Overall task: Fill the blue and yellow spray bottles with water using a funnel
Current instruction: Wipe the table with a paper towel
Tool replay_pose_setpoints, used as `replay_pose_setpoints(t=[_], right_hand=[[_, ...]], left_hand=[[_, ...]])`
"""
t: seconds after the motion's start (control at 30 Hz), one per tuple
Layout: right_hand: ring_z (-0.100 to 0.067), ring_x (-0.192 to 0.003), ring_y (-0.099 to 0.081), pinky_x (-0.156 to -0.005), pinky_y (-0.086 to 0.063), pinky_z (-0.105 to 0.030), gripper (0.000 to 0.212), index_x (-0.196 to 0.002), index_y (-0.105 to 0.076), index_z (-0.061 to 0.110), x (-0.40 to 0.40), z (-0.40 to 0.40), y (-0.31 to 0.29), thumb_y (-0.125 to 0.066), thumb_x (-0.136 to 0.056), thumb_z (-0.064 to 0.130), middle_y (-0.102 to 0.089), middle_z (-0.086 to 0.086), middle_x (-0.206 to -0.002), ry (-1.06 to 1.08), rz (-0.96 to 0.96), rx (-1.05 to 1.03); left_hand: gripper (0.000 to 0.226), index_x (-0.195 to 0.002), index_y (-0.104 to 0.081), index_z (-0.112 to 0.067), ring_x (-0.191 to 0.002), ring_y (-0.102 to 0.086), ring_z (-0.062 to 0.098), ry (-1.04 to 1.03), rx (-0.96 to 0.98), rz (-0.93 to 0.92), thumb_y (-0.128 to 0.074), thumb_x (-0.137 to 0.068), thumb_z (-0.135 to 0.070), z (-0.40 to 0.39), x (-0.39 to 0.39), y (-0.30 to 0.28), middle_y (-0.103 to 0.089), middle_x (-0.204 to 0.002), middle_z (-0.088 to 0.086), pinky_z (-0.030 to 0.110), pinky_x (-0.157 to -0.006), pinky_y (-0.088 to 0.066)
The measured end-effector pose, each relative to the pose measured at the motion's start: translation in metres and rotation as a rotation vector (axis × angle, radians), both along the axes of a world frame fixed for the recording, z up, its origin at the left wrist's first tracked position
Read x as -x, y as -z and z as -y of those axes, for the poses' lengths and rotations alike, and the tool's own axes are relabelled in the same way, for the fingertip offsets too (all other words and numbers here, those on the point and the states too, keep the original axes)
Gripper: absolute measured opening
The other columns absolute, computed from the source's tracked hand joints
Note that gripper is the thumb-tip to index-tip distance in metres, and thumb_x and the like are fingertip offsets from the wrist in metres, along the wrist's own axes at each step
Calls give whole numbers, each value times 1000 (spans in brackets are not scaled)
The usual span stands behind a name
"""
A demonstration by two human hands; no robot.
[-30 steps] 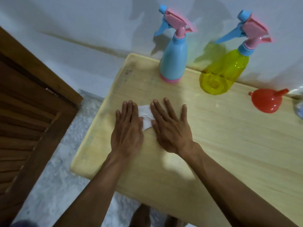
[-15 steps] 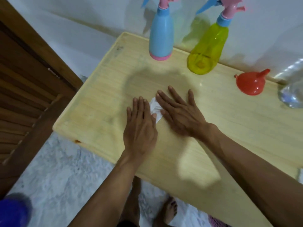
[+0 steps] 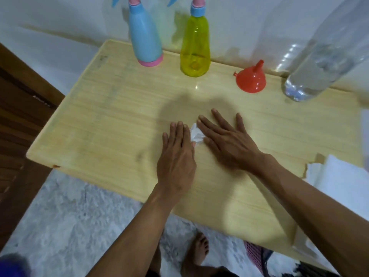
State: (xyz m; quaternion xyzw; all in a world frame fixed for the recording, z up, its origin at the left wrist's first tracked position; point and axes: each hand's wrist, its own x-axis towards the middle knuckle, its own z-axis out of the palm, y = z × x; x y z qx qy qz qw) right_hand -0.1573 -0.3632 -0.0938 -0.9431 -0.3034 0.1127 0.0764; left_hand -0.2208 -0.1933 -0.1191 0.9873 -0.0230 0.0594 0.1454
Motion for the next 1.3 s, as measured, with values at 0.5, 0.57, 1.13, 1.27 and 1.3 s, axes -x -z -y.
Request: replay_pose_setpoints(t=[0.5,0.57,1.13,1.27,1.3], right_hand=[[-15,-151,24,-119,5,-63,63,-161,1,26,116,30,2,2,-100,44,19,18,-160,732,-74,-14],[-17,-152,23,-120,5,-63,57,-161,3,27,131,11,-1,-5,-106,39,15,15,-165,844,-91,-33],[-22,-153,25,-118,9,-67,57,-161,7,22,115,-207,-1,-14,-109,35,13,12,-169,1166,-78,-139],[-22,-153,26,-117,10,-67,58,-161,5,22,105,-246,0,-15,-109,37,12,12,-169,1100,-81,-126],[-22,-153,26,-117,10,-67,58,-162,5,22,102,-254,0,-15,-109,37,13,12,-169,1076,-85,-117]], left_hand=[[59,-149,-33,3,-149,-23,32,675,0,-88,-20,-102,-30,36,-15,-8,-31,-157,19,43,-121,-15],[60,-148,-35,3,-148,-24,32,762,0,-109,-22,-101,-31,30,-23,-8,-33,-156,18,44,-120,-15],[57,-147,-35,3,-146,-18,26,1045,-91,-88,-24,-102,-30,-149,-84,-4,-34,-156,18,43,-119,-19],[58,-148,-35,3,-146,-20,28,984,-103,-75,-25,-102,-31,-200,-89,-4,-34,-156,18,43,-118,-19],[58,-148,-36,3,-146,-22,29,961,-107,-66,-25,-103,-31,-212,-89,-4,-35,-155,18,44,-118,-19]])
